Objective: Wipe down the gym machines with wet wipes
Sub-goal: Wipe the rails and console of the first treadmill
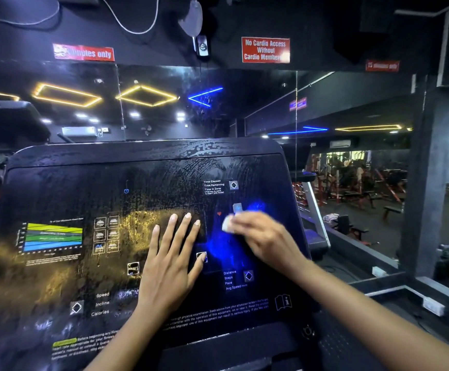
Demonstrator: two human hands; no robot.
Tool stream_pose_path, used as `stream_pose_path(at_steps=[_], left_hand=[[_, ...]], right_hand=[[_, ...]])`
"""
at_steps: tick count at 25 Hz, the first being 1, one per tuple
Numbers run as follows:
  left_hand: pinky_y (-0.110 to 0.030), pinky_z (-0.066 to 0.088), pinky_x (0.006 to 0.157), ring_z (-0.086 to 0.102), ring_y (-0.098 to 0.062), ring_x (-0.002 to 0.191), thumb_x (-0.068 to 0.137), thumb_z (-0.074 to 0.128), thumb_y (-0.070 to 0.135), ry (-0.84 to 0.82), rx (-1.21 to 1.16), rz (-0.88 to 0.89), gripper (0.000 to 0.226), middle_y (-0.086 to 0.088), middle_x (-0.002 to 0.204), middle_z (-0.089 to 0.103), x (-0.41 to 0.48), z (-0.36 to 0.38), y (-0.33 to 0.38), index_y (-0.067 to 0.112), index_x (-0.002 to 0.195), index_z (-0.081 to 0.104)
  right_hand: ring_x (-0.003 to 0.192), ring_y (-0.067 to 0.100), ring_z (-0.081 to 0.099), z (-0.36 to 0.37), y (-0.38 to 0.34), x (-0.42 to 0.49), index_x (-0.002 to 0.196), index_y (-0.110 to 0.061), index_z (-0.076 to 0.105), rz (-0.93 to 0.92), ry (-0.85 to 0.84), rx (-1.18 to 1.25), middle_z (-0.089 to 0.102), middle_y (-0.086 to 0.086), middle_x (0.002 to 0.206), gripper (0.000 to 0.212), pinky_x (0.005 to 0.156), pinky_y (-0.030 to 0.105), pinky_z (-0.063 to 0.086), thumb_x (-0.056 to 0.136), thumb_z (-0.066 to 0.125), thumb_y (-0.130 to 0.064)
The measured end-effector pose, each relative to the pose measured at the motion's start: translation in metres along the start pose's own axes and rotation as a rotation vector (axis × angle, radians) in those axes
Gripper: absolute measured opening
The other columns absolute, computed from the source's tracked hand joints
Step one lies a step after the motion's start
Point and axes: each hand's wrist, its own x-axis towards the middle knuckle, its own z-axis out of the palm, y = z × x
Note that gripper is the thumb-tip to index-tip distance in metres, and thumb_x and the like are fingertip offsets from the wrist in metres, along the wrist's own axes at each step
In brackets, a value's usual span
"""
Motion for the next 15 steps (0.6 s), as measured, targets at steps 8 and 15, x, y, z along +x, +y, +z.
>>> stream_pose_path(at_steps=[8,15], left_hand=[[-0.05,0.019,0.113,0.025,-0.027,0.142,0.099,0.013,0.049,0.017,0.011,0.004,0.064,-0.008,0.152,0.033,0.0,0.002,-0.001,0.012,0.143,0.041],[-0.051,0.021,0.112,0.026,-0.027,0.142,0.099,0.012,0.05,0.017,0.007,0.001,0.065,-0.008,0.152,0.034,0.0,0.003,-0.001,0.012,0.143,0.041]], right_hand=[[0.093,0.025,0.064,0.025,0.023,0.085,0.104,-0.009,0.071,0.12,0.057,-0.086,0.069,0.007,0.103,0.032,0.082,0.035,0.051,0.081,0.052,0.001],[0.111,0.019,0.057,0.008,-0.033,-0.057,0.119,-0.011,0.064,-0.063,-0.201,0.039,0.062,0.002,0.121,0.035,0.094,0.028,0.048,0.087,0.056,0.002]])
